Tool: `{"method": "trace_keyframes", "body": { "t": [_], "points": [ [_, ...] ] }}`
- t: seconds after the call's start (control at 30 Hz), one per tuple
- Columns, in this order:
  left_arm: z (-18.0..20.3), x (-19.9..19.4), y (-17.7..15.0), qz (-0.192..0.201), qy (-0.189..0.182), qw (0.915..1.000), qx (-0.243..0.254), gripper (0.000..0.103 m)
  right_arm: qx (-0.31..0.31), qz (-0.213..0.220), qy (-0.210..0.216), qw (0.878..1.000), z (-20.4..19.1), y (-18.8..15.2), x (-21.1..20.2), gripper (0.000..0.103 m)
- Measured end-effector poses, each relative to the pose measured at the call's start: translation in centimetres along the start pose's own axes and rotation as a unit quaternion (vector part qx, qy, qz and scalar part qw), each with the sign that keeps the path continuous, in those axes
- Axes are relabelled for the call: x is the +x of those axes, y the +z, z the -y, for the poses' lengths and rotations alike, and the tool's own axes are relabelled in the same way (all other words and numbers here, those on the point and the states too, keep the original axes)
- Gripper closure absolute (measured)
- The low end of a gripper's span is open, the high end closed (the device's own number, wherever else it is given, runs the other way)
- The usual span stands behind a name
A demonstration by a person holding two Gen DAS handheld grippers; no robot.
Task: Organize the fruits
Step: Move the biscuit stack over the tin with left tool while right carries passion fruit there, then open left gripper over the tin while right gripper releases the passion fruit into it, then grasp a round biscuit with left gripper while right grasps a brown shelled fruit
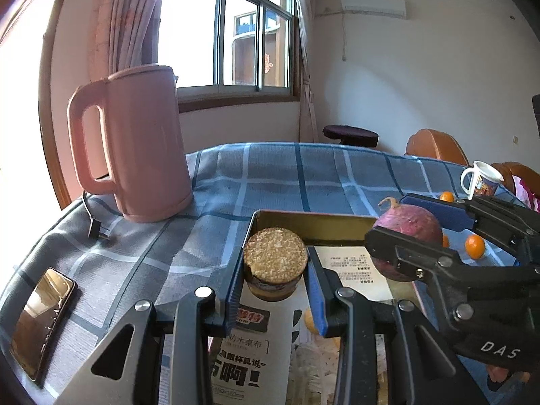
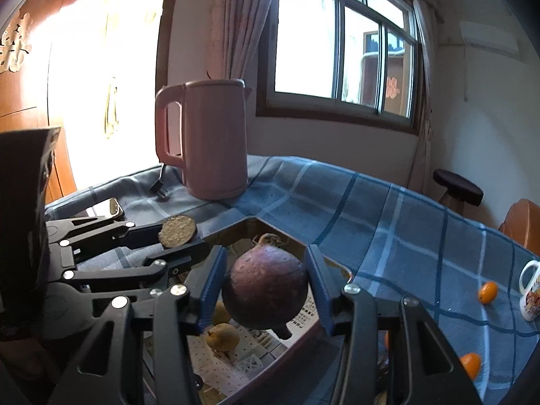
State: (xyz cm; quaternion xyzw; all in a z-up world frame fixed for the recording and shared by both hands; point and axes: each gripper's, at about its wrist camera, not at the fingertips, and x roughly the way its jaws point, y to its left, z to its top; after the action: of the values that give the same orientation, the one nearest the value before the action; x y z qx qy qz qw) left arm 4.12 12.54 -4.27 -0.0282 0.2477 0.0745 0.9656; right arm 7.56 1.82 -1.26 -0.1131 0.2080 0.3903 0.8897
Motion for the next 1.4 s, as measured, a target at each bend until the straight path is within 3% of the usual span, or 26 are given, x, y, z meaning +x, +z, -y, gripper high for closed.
{"method": "trace_keyframes", "body": {
  "t": [0.17,0.23,0.57,0.67,0.73,0.8,0.83,0.87,1.07,1.27,1.4],
  "points": [
    [-0.2,0.4,0.0,-0.011,-0.003,0.9999,-0.002,0.067,-0.002,-0.016,-0.008,1.000,-0.1,-0.4,0.9,0.053],
    [-0.2,0.6,0.0,-0.016,-0.004,0.9999,0.001,0.067,-0.001,-0.020,-0.012,1.000,-0.1,-0.4,1.1,0.060],
    [-0.1,1.2,0.0,-0.032,-0.004,0.9994,0.006,0.066,0.000,-0.035,-0.015,0.999,0.0,-0.6,1.5,0.060],
    [0.0,1.3,0.0,-0.035,0.000,0.9994,0.009,0.066,0.008,-0.039,-0.011,0.999,0.4,-0.9,1.3,0.056],
    [0.1,1.3,-0.1,-0.035,-0.003,0.9993,0.012,0.064,0.010,-0.038,-0.019,0.999,0.6,-1.1,0.9,0.047],
    [0.4,1.1,-0.1,-0.032,0.001,0.9994,0.015,0.052,0.022,-0.033,-0.022,0.999,1.1,-1.2,0.2,0.033],
    [0.5,1.0,-0.1,-0.029,0.003,0.9995,0.016,0.038,0.029,-0.029,-0.025,0.999,1.2,-1.3,-0.2,0.031],
    [0.6,0.8,-0.1,-0.023,0.003,0.9996,0.017,0.033,0.033,-0.025,-0.028,0.999,1.5,-1.4,-0.8,0.030],
    [1.3,-0.2,0.0,-0.010,-0.009,0.9997,0.020,0.032,0.036,-0.027,-0.068,0.997,3.6,-2.5,-4.4,0.029],
    [3.3,-1.1,0.0,-0.001,-0.030,0.9992,0.025,0.032,0.087,-0.048,-0.139,0.985,9.5,-6.1,-9.0,0.027],
    [5.5,-1.4,-0.3,-0.004,-0.054,0.9980,0.034,0.032,0.108,-0.070,-0.144,0.981,11.3,-8.2,-10.3,0.027]
  ]
}}
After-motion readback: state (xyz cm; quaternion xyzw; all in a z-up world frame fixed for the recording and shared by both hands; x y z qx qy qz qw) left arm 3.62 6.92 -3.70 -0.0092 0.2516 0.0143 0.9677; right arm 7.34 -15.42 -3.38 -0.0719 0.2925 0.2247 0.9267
